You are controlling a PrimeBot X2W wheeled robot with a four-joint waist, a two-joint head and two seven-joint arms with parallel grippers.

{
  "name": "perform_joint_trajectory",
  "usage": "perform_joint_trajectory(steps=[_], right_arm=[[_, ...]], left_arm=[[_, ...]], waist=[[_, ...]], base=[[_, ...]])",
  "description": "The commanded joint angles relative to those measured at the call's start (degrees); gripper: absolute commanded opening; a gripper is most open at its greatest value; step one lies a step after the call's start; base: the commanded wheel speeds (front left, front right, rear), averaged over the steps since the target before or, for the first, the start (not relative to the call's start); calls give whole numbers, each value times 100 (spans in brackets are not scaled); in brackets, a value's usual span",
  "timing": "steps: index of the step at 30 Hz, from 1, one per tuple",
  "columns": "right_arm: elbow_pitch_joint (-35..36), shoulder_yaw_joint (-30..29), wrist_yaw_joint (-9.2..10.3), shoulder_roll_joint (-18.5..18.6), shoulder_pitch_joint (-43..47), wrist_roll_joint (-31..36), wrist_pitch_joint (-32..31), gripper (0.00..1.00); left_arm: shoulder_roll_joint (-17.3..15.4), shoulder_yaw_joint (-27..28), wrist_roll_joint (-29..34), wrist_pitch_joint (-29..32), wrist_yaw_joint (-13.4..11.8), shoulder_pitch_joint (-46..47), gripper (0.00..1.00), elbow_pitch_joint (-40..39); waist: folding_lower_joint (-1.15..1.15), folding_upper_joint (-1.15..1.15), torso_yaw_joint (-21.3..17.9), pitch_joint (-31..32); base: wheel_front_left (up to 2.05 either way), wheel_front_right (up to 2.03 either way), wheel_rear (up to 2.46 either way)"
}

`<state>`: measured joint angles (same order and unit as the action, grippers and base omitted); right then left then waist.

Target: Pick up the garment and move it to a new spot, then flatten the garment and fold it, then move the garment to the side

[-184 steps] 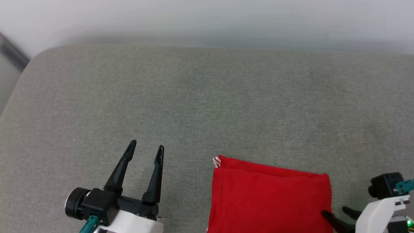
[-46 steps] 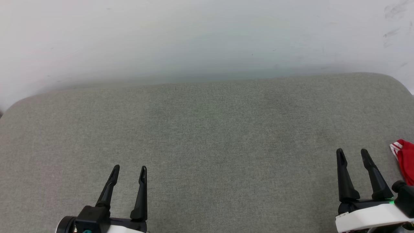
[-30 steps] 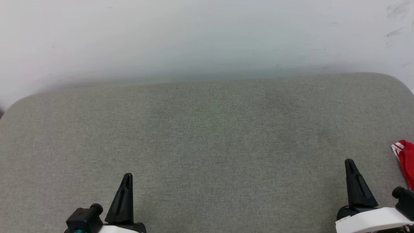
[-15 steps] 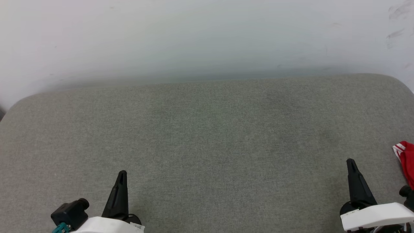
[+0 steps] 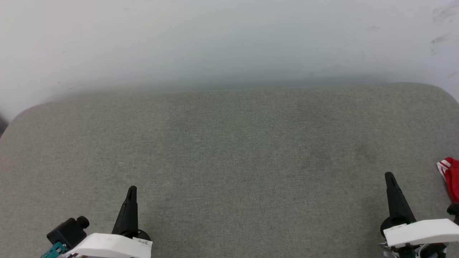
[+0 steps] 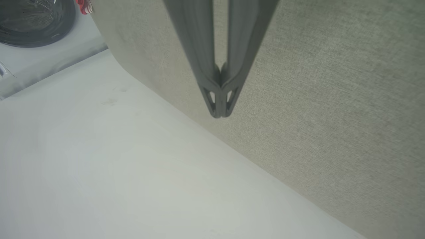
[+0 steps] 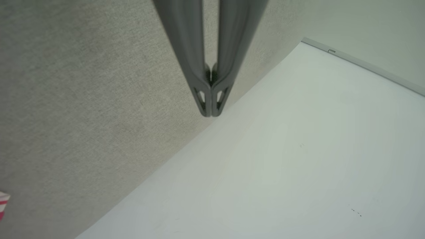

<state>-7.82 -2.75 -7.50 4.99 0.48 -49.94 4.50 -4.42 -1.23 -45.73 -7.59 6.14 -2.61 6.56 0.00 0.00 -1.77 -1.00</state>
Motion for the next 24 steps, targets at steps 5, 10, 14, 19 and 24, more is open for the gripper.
perform_joint_trajectory(steps=[5,10,14,19,24], right_arm=[[-11,-38,1,-25,-203,-450,-98,0],[-59,-59,1,-35,-253,-778,-177,0],[-98,-77,1,-43,-274,-1029,-240,0],[-145,-97,1,-53,-320,-1326,-310,0],[-191,-117,1,-62,-358,-1609,-381,0]], left_arm=[[-30,62,-505,111,39,214,0,7],[-37,94,-880,197,46,273,0,64],[-42,117,-1166,268,53,316,0,113],[-44,149,-1506,352,60,374,0,165],[-45,184,-1830,429,70,421,0,219]], waist=[[0,0,11,5],[0,0,21,9],[0,0,29,13],[0,0,39,18],[0,0,49,22]], base=[[0,0,0],[0,0,0],[0,0,0],[0,0,0],[0,0,0]])
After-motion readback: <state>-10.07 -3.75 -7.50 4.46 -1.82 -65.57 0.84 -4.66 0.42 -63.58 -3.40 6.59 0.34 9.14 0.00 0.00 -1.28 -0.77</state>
